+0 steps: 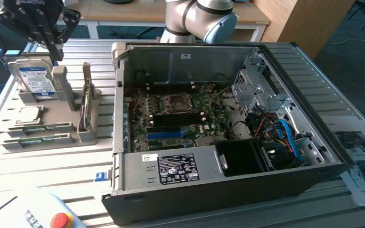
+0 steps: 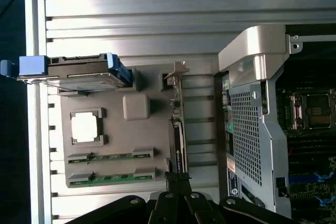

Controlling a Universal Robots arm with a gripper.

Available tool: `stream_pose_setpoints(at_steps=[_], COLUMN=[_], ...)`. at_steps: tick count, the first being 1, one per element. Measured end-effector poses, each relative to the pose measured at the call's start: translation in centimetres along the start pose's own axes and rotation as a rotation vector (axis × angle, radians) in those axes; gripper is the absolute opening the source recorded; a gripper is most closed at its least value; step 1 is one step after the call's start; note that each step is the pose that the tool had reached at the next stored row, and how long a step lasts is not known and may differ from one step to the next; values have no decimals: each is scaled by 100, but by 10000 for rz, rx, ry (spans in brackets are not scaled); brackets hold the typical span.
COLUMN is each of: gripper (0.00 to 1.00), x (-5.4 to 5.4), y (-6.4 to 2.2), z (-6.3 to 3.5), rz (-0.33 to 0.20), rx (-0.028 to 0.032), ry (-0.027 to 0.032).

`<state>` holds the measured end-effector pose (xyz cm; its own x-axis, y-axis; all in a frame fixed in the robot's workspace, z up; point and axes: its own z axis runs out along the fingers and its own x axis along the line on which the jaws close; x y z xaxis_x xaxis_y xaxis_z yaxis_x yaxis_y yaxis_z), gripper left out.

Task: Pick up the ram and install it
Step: 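Reach for the ram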

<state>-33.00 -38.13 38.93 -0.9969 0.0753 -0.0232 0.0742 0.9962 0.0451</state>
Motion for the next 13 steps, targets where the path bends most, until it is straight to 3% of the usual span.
stream_pose_setpoints(at_steps=[13], gripper=[10], x=[439], y=[-7], z=[-4], rz=[-1], rx=[1], ry=[2])
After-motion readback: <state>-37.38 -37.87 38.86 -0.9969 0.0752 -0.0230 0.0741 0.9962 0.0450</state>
